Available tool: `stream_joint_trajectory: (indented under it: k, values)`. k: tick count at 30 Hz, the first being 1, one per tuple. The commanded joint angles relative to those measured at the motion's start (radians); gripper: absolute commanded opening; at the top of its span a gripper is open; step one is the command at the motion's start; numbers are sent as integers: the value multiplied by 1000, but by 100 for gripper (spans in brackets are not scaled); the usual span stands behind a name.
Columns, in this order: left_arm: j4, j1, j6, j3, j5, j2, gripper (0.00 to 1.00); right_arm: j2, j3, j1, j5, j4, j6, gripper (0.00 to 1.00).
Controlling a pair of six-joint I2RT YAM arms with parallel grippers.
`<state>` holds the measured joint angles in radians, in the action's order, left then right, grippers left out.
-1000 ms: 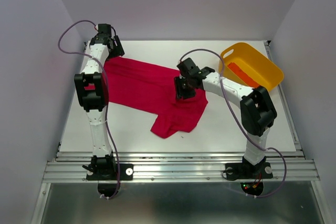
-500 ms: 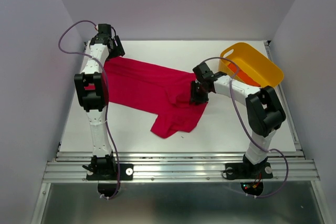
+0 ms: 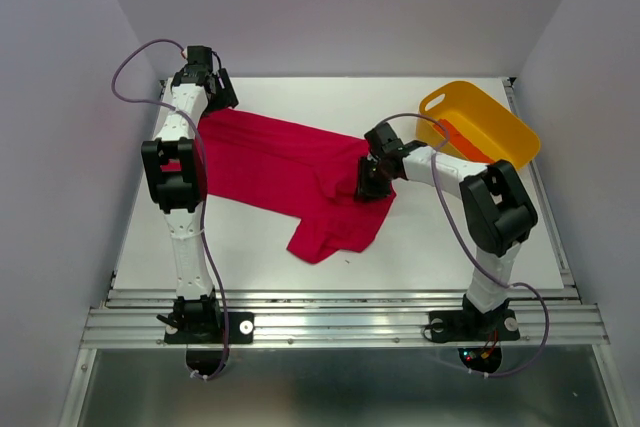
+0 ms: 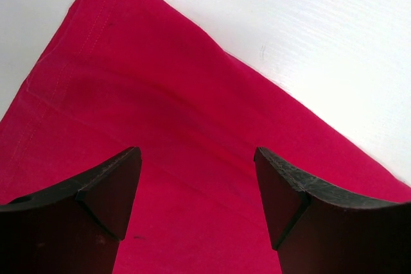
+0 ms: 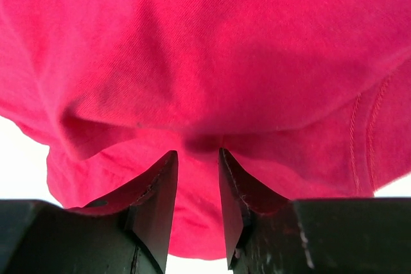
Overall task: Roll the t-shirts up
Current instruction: Fold the T-shirt at the center of the board.
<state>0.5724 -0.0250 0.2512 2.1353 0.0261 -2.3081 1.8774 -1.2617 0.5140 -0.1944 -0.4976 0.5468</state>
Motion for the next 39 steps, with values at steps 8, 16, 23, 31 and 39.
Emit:
stream_joint_trajectory:
  k: [8,16,23,31,39]
  values:
    - [-5,10,-10,-5,-12,81,82,28,-10,4,3,50,5,9]
    - [0,10,-12,5,-9,84,82,-76,1,4,36,24,4,1]
    - [3,10,-10,8,-11,82,82,-181,56,4,56,-28,10,1]
    - [7,11,-12,8,-20,85,82,-235,133,34,61,-44,42,1]
    - [7,13,-12,-3,-20,85,82,-224,211,61,58,-35,70,9]
